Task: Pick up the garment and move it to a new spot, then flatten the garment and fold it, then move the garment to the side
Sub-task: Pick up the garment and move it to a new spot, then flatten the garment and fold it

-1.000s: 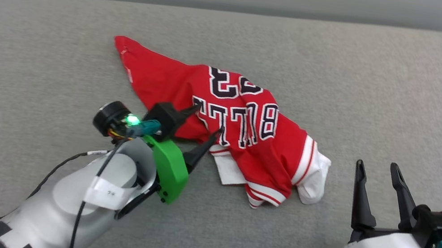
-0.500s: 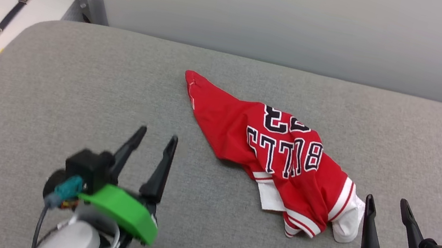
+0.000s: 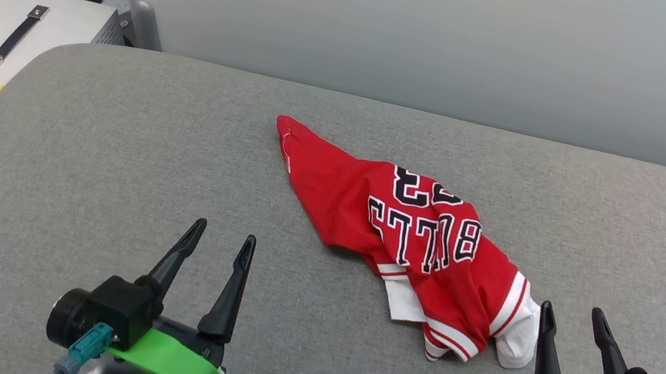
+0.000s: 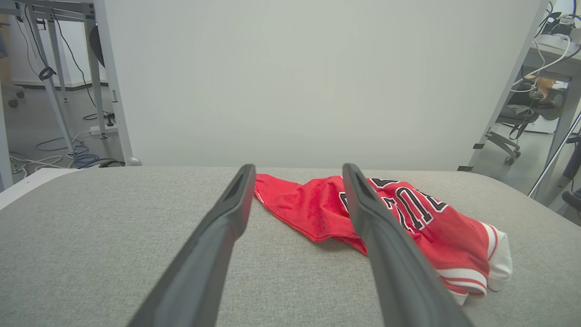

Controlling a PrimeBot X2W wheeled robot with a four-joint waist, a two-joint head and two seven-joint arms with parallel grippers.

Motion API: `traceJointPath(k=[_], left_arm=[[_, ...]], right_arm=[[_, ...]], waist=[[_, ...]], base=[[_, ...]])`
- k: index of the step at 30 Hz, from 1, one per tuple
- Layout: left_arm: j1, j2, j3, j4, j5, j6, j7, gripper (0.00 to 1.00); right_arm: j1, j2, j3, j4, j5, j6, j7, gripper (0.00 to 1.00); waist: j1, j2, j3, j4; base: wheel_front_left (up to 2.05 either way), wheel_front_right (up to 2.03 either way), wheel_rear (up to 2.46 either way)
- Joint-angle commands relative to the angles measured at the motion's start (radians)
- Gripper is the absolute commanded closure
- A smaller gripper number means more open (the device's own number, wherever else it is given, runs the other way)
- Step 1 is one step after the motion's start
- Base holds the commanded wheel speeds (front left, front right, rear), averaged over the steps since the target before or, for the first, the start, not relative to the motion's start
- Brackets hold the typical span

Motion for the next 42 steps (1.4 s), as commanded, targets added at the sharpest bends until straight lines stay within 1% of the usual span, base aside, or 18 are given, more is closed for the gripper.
traceJointPath(k=[1,8,10,12,15,17,19,21,24,26,28,30,33,36,39,42], left_arm=[[0.018,-0.01,0.008,0.0,0.019,-0.01,-0.006,0.0],[0.011,-0.025,0.024,-0.001,0.058,-0.025,-0.006,0.0],[0.003,-0.027,0.028,-0.004,0.062,-0.026,-0.006,0.0],[-0.006,-0.029,0.029,-0.006,0.065,-0.027,-0.006,0.0],[-0.016,-0.032,0.024,-0.007,0.065,-0.028,-0.006,0.0],[-0.022,-0.032,0.018,-0.008,0.063,-0.028,-0.006,0.0],[-0.03,-0.033,0.011,-0.007,0.06,-0.028,-0.006,0.0],[-0.039,-0.034,0.004,-0.006,0.059,-0.028,-0.006,0.0],[-0.057,-0.036,-0.012,-0.009,0.057,-0.028,-0.006,0.0],[-0.07,-0.037,-0.021,-0.01,0.054,-0.028,-0.006,0.0],[-0.083,-0.038,-0.025,-0.011,0.051,-0.028,-0.006,0.0],[-0.095,-0.039,-0.028,-0.011,0.049,-0.028,-0.006,0.0],[-0.108,-0.04,-0.031,-0.008,0.05,-0.028,-0.006,0.0],[-0.122,-0.041,-0.032,-0.007,0.05,-0.028,-0.006,0.0],[-0.138,-0.043,-0.035,-0.007,0.05,-0.028,-0.006,0.0],[-0.155,-0.045,-0.039,-0.005,0.051,-0.028,-0.006,0.0]], right_arm=[[0.002,-0.001,0.003,0.004,0.004,-0.001,-0.007,0.0],[-0.006,-0.001,0.001,0.01,0.003,-0.001,-0.008,0.0],[-0.009,-0.001,-0.018,0.011,-0.004,-0.001,-0.006,0.0],[-0.019,-0.001,-0.032,0.019,0.006,-0.001,0.024,0.0],[-0.047,-0.001,-0.044,0.019,0.014,-0.001,0.125,0.0],[-0.074,-0.017,-0.035,0.009,0.016,-0.001,0.228,0.0],[-0.106,-0.035,-0.036,0.001,0.05,-0.001,0.367,0.0],[-0.138,-0.059,-0.038,-0.004,0.088,-0.001,0.539,0.0],[-0.18,-0.109,-0.032,-0.011,0.133,-0.001,0.843,0.0],[-0.21,-0.122,-0.052,-0.028,0.163,-0.001,0.987,0.0],[-0.234,-0.137,-0.057,-0.046,0.175,-0.001,1.105,0.0],[-0.259,-0.137,-0.069,-0.063,0.188,-0.001,1.181,0.0],[-0.286,-0.139,-0.077,-0.075,0.184,-0.001,1.24,0.0],[-0.301,-0.141,-0.076,-0.071,0.173,-0.001,1.266,0.0],[-0.307,-0.15,-0.058,-0.058,0.164,-0.001,1.266,0.0],[-0.3,-0.179,-0.016,-0.038,0.136,-0.001,1.239,0.0]], waist=[[0.0001,0.0,0.002,-0.003],[0.0001,0.0,0.012,-0.01],[0.0001,0.0,0.022,-0.012],[0.0001,0.0,0.033,-0.013],[0.0001,0.0,0.055,-0.011],[0.0001,0.0,0.072,-0.01],[0.0001,0.0,0.091,-0.007],[0.0001,0.0,0.107,-0.002],[0.0001,0.0,0.135,0.014],[0.0001,0.0,0.152,0.027],[0.0001,0.0,0.172,0.042],[0.0001,0.0,0.19,0.056],[0.0001,0.0,0.215,0.074],[0.0001,0.0,0.242,0.092],[0.0001,0.0,0.266,0.107],[0.0001,0.0,0.286,0.123]], base=[[0.0,0.0,0.0],[0.0,0.0,0.0],[0.0,0.0,0.0],[0.0,0.0,0.0],[0.0,0.0,0.0],[0.0,0.0,0.0],[0.0,0.0,0.0],[0.0,0.0,0.0],[0.0,0.0,0.0],[0.0,0.0,0.0],[0.0,0.0,0.0],[0.0,0.0,0.0],[0.0,0.0,0.0],[0.0,0.0,0.0],[0.0,0.0,0.0],[0.0,0.0,0.0]])
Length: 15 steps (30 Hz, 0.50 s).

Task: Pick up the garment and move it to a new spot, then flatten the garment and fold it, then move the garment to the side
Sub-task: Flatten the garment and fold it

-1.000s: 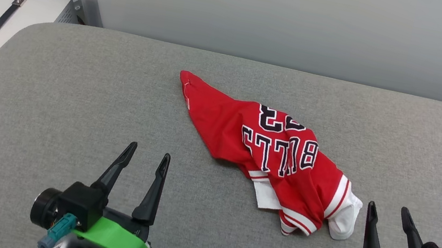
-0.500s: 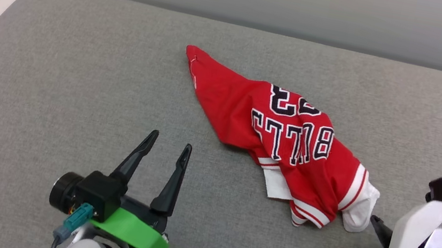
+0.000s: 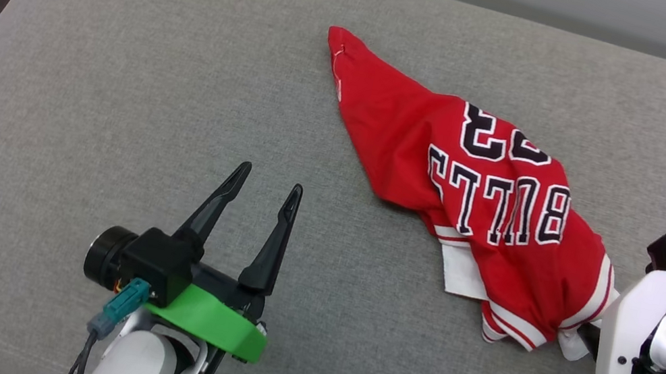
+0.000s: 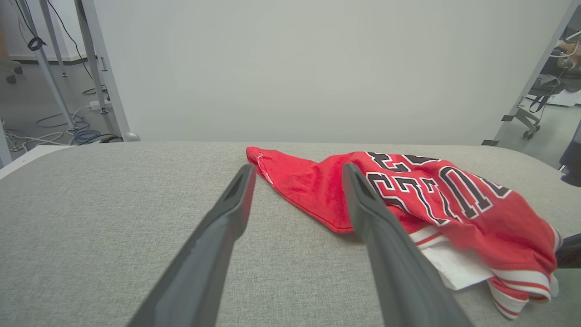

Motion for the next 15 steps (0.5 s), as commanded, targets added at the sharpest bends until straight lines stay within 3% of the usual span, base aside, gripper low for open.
traceJointPath(k=[1,3,4,6,10,15], left_arm=[[-0.02,-0.006,-0.001,0.001,0.0,-0.003,-0.006,0.0],[-0.025,-0.007,0.001,0.002,-0.001,-0.003,-0.006,0.0],[-0.027,-0.007,0.002,0.003,0.0,-0.003,-0.006,0.0],[-0.027,-0.008,0.004,0.005,0.001,-0.003,-0.006,0.0],[-0.017,-0.007,0.016,0.011,0.003,-0.003,-0.006,0.0],[-0.017,-0.006,0.012,0.017,0.005,-0.003,-0.006,0.0]], right_arm=[[-0.001,-0.002,0.014,0.017,-0.001,-0.001,-0.008,0.0],[0.008,-0.006,0.037,0.035,0.002,-0.001,-0.014,0.0],[0.012,-0.012,0.049,0.045,0.001,-0.001,-0.018,0.13],[0.017,-0.023,0.065,0.056,0.0,-0.001,-0.031,1.0],[0.012,-0.054,0.075,0.062,0.008,-0.001,-0.065,1.0],[0.008,-0.152,0.056,0.07,0.005,-0.001,-0.089,1.0]], waist=[[0.0,0.0,0.032,0.03],[0.0,0.0,0.039,0.035],[0.0,0.0,0.041,0.036],[0.0,0.0,0.041,0.036],[0.0,0.0,0.027,0.022],[0.0,0.0,0.009,-0.002]], base=[[0.0,0.0,0.0],[0.0,0.0,0.0],[0.0,0.0,0.0],[0.0,0.0,0.0],[0.0,0.0,0.0],[0.0,0.0,0.0]])
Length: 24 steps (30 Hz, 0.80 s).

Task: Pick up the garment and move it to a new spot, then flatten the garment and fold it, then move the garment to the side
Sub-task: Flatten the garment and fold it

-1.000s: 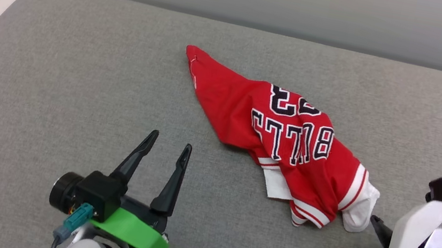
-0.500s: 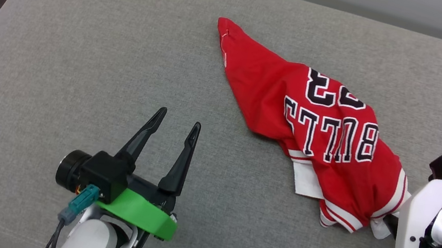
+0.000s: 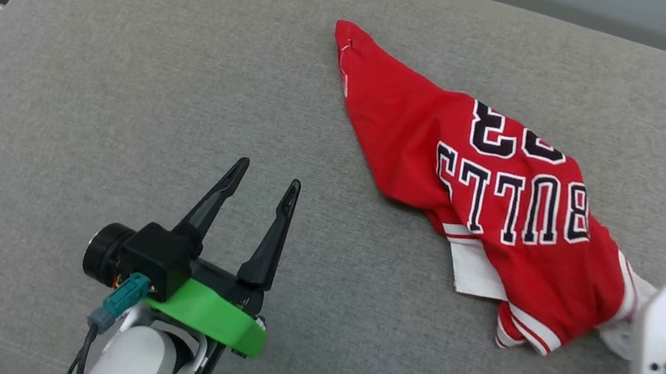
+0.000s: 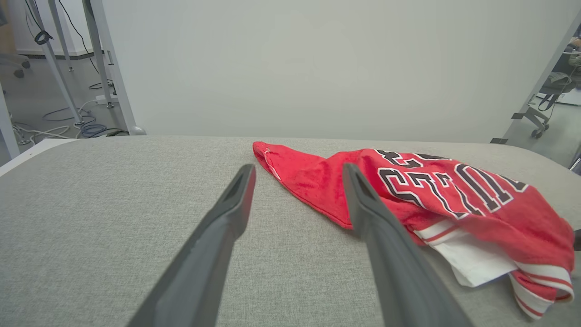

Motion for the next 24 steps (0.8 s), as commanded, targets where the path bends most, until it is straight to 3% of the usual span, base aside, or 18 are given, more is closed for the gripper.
traceJointPath(k=[1,8,14,15,16,24], left_arm=[[-0.004,0.001,0.003,0.001,0.005,-0.003,-0.006,0.0],[-0.012,0.002,-0.002,-0.002,0.003,-0.003,-0.006,0.0],[-0.019,0.006,-0.007,0.006,-0.001,-0.003,-0.006,0.0],[-0.02,0.006,-0.007,0.007,-0.001,-0.003,-0.006,0.0],[-0.02,0.006,-0.006,0.009,-0.001,-0.003,-0.006,0.0],[-0.003,0.012,-0.002,0.021,-0.005,-0.003,-0.006,0.0]], right_arm=[[0.007,-0.046,-0.021,0.025,-0.006,-0.002,-0.004,1.0],[-0.023,-0.169,-0.11,0.06,-0.035,-0.002,-0.06,1.0],[-0.045,-0.157,-0.154,0.137,-0.04,-0.002,-0.134,0.99],[-0.048,-0.152,-0.157,0.146,-0.042,-0.002,-0.154,0.57],[-0.051,-0.144,-0.163,0.157,-0.048,-0.002,-0.182,0.0],[-0.073,-0.086,-0.156,0.161,-0.065,-0.002,-0.457,0.0]], waist=[[0.0,0.0,-0.013,-0.016],[0.0,0.0,0.0,-0.028],[0.0,0.0,0.017,-0.02],[0.0,0.0,0.017,-0.019],[0.0,0.0,0.016,-0.018],[0.0,0.0,-0.048,-0.037]], base=[[0.0,0.0,0.0],[0.0,0.0,0.0],[0.0,0.0,0.0],[0.0,0.0,0.0],[0.0,0.0,0.0],[0.0,0.0,0.0]])
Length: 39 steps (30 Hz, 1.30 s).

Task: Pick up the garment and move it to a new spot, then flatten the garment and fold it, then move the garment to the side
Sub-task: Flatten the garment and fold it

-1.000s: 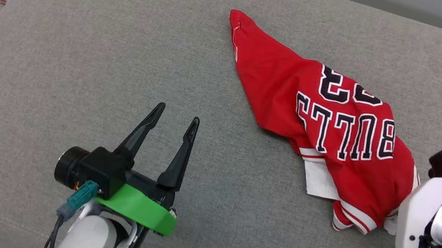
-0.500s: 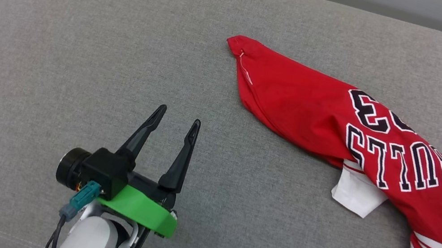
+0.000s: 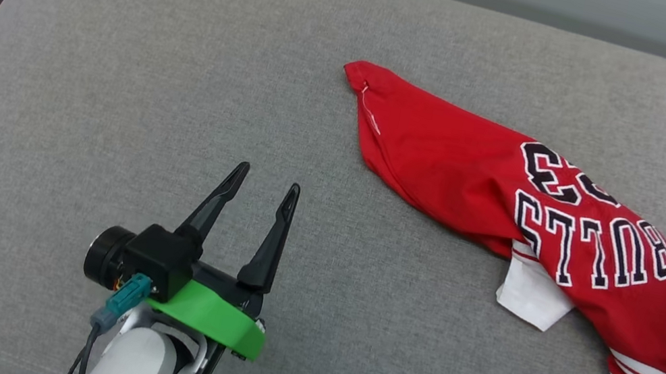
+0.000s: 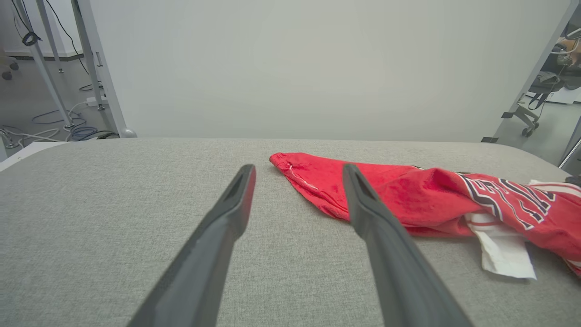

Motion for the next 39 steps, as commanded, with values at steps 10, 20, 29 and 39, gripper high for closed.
traceJointPath(k=[10,20,29,39], left_arm=[[0.046,0.008,-0.022,0.006,-0.021,-0.003,-0.006,0.0],[0.088,-0.002,-0.067,0.022,-0.058,-0.003,-0.006,0.0],[-0.026,-0.013,-0.143,0.118,-0.144,-0.002,0.141,0.0],[-0.265,-0.026,-0.281,0.181,-0.232,0.095,0.715,0.0]], right_arm=[[0.092,0.124,-0.002,-0.114,0.022,-0.001,-0.401,0.0],[0.257,0.284,-0.017,-0.219,-0.016,-0.001,-0.61,0.0],[0.258,0.308,-0.053,-0.259,-0.032,-0.001,-0.596,0.0],[0.218,0.318,-0.034,-0.319,-0.041,-0.001,-0.576,0.0]], waist=[[-0.0001,0.0,-0.128,-0.053],[-0.0001,0.0,-0.17,-0.086],[-0.0001,0.0,-0.146,-0.12],[-0.0001,0.0,-0.061,-0.203]], base=[[0.0,0.0,0.0],[0.0,0.0,0.0],[0.0,0.0,0.0],[0.0,0.0,0.0]])
